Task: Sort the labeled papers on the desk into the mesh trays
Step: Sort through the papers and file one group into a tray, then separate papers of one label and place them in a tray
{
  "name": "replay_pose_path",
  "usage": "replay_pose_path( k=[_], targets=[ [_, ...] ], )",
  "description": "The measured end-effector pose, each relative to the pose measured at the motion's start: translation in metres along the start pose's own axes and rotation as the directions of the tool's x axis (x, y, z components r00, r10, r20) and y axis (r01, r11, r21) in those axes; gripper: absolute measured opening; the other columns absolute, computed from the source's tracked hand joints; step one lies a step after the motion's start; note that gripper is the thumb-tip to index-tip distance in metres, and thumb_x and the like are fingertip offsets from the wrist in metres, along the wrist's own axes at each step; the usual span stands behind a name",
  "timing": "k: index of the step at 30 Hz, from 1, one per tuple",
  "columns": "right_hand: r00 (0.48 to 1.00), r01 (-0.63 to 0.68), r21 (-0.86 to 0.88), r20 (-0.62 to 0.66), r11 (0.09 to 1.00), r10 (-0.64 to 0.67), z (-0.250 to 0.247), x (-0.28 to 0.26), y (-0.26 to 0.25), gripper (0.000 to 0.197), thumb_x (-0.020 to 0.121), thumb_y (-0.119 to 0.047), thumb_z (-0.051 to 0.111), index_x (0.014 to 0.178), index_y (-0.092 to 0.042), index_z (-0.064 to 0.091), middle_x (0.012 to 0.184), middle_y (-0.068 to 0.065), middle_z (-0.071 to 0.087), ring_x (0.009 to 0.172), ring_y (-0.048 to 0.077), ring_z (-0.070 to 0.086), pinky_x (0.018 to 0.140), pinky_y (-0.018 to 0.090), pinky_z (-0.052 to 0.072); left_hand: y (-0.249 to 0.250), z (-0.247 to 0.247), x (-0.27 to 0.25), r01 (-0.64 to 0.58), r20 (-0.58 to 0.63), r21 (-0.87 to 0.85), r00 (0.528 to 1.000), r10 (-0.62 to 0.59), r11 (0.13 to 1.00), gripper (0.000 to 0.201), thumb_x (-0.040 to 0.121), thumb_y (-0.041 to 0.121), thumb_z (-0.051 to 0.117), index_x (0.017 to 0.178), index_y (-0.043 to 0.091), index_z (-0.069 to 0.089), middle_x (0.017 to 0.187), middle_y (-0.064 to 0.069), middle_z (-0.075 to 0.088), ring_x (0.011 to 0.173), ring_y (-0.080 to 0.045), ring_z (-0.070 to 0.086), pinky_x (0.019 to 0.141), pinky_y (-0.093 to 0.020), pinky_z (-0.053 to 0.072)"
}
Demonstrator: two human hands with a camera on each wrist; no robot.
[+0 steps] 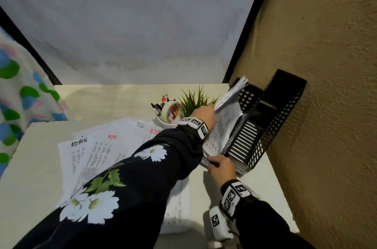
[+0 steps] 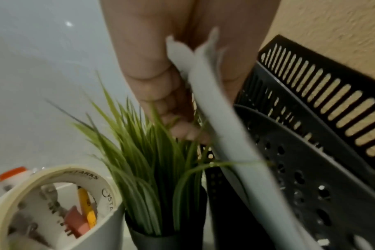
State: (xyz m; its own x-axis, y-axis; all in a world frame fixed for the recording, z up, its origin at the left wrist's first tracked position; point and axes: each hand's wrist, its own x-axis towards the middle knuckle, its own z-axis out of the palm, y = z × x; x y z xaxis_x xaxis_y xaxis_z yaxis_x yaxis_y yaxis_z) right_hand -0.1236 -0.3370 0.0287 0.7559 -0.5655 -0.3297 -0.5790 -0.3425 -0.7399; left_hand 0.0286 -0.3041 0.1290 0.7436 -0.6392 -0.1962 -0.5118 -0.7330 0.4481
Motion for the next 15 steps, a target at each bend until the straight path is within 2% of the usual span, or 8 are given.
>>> replay_pose_path(
  k=[2, 4, 5, 7, 9, 11, 13, 15],
  targets=[
    [1.000, -0.013, 0.009, -0.024, 1.000, 0.013, 0.001, -0.002, -0.004, 0.025, 0.084, 0.000, 0.057, 0.107, -0.001, 0.067, 0.107, 0.014, 0.066, 0.100, 0.025, 0.062, 0.092, 0.027, 0.047, -0.006, -0.005, -0.017, -0.027, -0.173, -0.159, 0.985, -0.001, 0.987, 0.039, 0.089, 0.031, 0.056, 0.119, 0.007, 0.047, 0.112, -0.014, 0.061, 0.101, -0.032, 0.060, 0.082, -0.038, 0.048],
    [0.996, 0.021, 0.022, -0.085, 1.000, -0.019, 0.004, -0.007, -0.010, 0.021, 0.084, 0.001, 0.057, 0.100, -0.009, 0.065, 0.102, 0.013, 0.065, 0.095, 0.025, 0.062, 0.086, 0.025, 0.046, -0.018, -0.017, -0.034, -0.071, -0.372, -0.298, 0.927, -0.048, 0.952, 0.043, 0.087, 0.036, 0.056, 0.121, 0.010, 0.050, 0.118, -0.010, 0.060, 0.108, -0.027, 0.055, 0.091, -0.038, 0.047],
    [0.992, 0.050, 0.035, -0.121, 0.998, -0.046, 0.007, -0.012, -0.013, 0.019, 0.084, 0.001, 0.057, 0.096, -0.014, 0.061, 0.102, 0.012, 0.063, 0.094, 0.025, 0.061, 0.085, 0.026, 0.046, -0.029, -0.024, -0.043, -0.071, -0.434, -0.368, 0.895, -0.104, 0.927, 0.043, 0.086, 0.036, 0.056, 0.121, 0.012, 0.051, 0.121, -0.008, 0.059, 0.112, -0.025, 0.053, 0.095, -0.039, 0.045],
    [0.982, 0.095, 0.052, -0.166, 0.994, -0.085, 0.014, -0.022, -0.020, 0.018, 0.085, 0.001, 0.056, 0.092, -0.016, 0.055, 0.101, 0.008, 0.057, 0.089, 0.022, 0.058, 0.084, 0.030, 0.047, -0.064, -0.033, -0.063, -0.007, -0.448, -0.489, 0.860, -0.244, 0.872, 0.042, 0.084, 0.033, 0.059, 0.120, 0.013, 0.054, 0.122, -0.007, 0.058, 0.114, -0.024, 0.052, 0.098, -0.039, 0.043],
    [0.983, 0.125, 0.048, -0.144, 0.991, -0.117, 0.026, -0.030, -0.022, 0.015, 0.085, 0.000, 0.055, 0.090, -0.015, 0.054, 0.098, 0.006, 0.056, 0.086, 0.022, 0.058, 0.083, 0.034, 0.049, -0.112, -0.029, -0.083, 0.144, -0.366, -0.527, 0.851, -0.377, 0.837, 0.040, 0.083, 0.027, 0.061, 0.119, 0.011, 0.055, 0.122, -0.010, 0.058, 0.115, -0.027, 0.052, 0.098, -0.037, 0.043],
    [0.993, 0.108, 0.027, -0.050, 0.994, -0.106, 0.042, -0.032, -0.022, 0.013, 0.085, -0.004, 0.055, 0.091, -0.014, 0.059, 0.095, 0.007, 0.063, 0.088, 0.025, 0.062, 0.085, 0.037, 0.052, -0.164, -0.014, -0.105, 0.373, -0.203, -0.512, 0.823, -0.531, 0.774, 0.042, 0.085, 0.024, 0.060, 0.123, 0.007, 0.051, 0.129, -0.013, 0.055, 0.118, -0.029, 0.052, 0.100, -0.036, 0.041],
    [0.998, 0.029, 0.022, 0.053, 0.999, -0.030, 0.060, -0.029, -0.021, 0.012, 0.085, -0.007, 0.058, 0.095, -0.012, 0.062, 0.095, 0.011, 0.067, 0.093, 0.028, 0.063, 0.088, 0.036, 0.051, -0.205, 0.006, -0.127, 0.575, -0.024, -0.468, 0.750, -0.661, 0.670, 0.048, 0.087, 0.026, 0.058, 0.128, 0.005, 0.046, 0.134, -0.014, 0.052, 0.121, -0.031, 0.051, 0.100, -0.036, 0.040],
    [0.987, -0.109, 0.091, 0.129, 0.990, 0.097, 0.079, -0.021, -0.015, 0.016, 0.082, -0.008, 0.062, 0.098, -0.011, 0.062, 0.104, 0.014, 0.068, 0.101, 0.029, 0.063, 0.095, 0.037, 0.049, -0.231, 0.025, -0.147, 0.693, 0.120, -0.438, 0.676, -0.727, 0.572, 0.058, 0.087, 0.031, 0.058, 0.134, 0.003, 0.038, 0.139, -0.016, 0.046, 0.125, -0.032, 0.048, 0.102, -0.038, 0.039]
  ],
)
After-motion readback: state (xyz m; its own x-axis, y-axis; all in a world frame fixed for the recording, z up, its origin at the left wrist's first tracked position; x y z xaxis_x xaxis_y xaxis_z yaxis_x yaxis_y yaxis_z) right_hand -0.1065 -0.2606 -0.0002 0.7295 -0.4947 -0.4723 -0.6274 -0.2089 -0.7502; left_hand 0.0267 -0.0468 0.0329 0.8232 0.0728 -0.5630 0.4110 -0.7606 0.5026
